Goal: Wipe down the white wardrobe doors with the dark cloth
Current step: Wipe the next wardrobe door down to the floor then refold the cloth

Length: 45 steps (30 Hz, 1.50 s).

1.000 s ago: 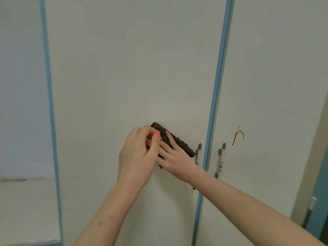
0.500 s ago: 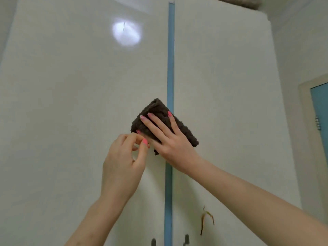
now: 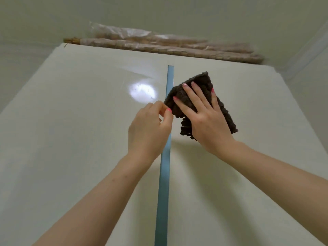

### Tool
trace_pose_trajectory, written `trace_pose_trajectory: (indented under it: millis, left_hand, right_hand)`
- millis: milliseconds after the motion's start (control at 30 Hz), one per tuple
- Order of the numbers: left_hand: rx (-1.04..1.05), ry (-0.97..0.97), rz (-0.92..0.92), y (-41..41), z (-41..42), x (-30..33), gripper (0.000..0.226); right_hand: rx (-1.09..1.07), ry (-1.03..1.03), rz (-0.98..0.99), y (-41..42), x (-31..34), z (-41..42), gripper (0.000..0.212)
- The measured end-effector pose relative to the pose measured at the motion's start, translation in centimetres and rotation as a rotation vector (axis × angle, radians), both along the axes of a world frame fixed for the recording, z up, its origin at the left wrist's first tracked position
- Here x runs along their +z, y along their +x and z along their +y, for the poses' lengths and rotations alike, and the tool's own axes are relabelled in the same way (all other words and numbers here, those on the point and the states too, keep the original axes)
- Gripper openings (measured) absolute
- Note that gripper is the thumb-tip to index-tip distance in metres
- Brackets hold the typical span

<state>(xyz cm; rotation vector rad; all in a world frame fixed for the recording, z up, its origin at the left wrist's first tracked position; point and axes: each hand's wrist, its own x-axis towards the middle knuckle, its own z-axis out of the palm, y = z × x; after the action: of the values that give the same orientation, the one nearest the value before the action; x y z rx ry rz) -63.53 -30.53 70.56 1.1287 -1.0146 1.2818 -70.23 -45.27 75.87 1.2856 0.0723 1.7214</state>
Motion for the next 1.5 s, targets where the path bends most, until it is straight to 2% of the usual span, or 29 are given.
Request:
trace_pose_trajectory:
  millis: [200,433,667,867,1067,1167,1333,1433,1500]
  left_hand:
    - [0.031,-0.01,-0.07,2.0,0.8,3.0,0.032]
    - [0.078,-0.019,-0.06,3.5,0.0,5.6,0.038]
    - [0.167,-0.055,-0.125,2.4,-1.0,6.1,0.035]
    - [0.166,-0.073,-0.15,1.7,-2.9,5.3,0.034]
    - [0.074,-0.097,-0.164,1.2,-3.8,5.2,0.032]
    - [0.056,-0.076,-0.162,0.7,-3.9,4.9,0.031]
    - [-0.013,0.004,-0.175,-0.2,-2.9,3.3,0.035]
    - [0.057,0.043,-0.189,0.3,-1.6,1.9,0.035]
    - [0.111,0.05,-0.161,0.9,-1.1,1.5,0.034]
  right_hand:
    - [0.288,0.315,-0.03,-0.1,7.3,1.2,0.049]
    - [0.182,0.482,-0.169,-0.4,14.6,4.4,0.05]
    - [0.047,0.642,0.178,5.0,13.5,1.8,0.058]
    - [0.108,0.624,0.233,5.2,12.9,1.6,0.05]
    - [0.148,0.389,0.374,3.7,10.8,-1.3,0.047]
    - [0.161,0.451,0.297,1.8,11.8,-3.1,0.048]
    - [0.286,0.755,-0.027,-1.3,12.8,-6.8,0.046]
    - [0.418,0.915,-0.149,-0.4,13.0,-6.1,0.045]
    - [0.377,0.883,-0.139,1.8,12.9,-3.9,0.047]
